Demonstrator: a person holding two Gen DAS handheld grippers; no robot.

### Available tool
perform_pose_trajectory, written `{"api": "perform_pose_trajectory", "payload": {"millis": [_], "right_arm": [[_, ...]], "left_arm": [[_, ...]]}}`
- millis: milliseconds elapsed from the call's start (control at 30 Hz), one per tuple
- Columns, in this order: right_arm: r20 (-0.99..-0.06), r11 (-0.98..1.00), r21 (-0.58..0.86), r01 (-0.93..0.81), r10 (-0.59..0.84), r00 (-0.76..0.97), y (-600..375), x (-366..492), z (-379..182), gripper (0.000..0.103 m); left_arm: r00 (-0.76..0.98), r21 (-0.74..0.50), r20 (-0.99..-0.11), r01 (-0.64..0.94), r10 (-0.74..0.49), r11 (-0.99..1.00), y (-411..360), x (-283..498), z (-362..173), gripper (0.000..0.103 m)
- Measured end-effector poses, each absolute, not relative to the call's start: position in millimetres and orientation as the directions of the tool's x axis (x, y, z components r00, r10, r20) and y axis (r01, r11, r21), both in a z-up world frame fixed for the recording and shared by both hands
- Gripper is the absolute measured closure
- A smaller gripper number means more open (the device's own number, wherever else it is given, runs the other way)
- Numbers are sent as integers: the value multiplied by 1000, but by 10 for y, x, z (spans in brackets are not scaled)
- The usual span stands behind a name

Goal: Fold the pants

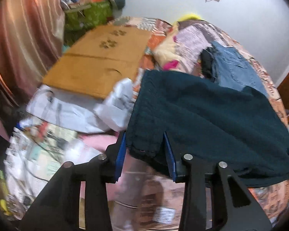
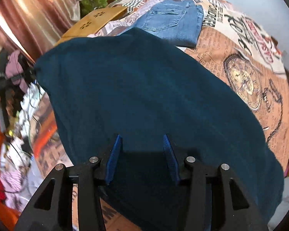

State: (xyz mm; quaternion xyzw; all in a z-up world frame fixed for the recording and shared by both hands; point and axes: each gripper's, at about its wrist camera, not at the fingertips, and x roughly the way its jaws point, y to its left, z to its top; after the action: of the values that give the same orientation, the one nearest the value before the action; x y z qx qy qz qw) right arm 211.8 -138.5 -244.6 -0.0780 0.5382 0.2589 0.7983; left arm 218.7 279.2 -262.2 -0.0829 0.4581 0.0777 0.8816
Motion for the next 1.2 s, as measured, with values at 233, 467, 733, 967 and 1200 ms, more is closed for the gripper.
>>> {"api": "perform_pose_trajectory", "payload": {"millis": [233,467,733,967,1200], "right_arm": [[-885,860,166,-483,346,311,-1441,2041,-2444,60],[-863,876,220,-429,380,332,-1564,1964,-2376,60],[-786,925,257,-279,368,496,-2307,1880,-1983,60],[-736,966,244,-79,238,634,-3479,1606,-1711,54],[-739,964,235,123,95,667,-4659,1266,-1786,53]], "left_arm": [[439,-56,-897,-231,52,971,2891,2263,-3106,65],[472,-20,-877,-225,91,974,2761,2136,-2807,60],[619,-44,-782,-172,73,984,2288,2121,-2032,48],[664,-57,-748,-31,-22,998,1291,2495,-1761,45],[625,-79,-773,76,-110,994,232,2879,-1893,43]]}}
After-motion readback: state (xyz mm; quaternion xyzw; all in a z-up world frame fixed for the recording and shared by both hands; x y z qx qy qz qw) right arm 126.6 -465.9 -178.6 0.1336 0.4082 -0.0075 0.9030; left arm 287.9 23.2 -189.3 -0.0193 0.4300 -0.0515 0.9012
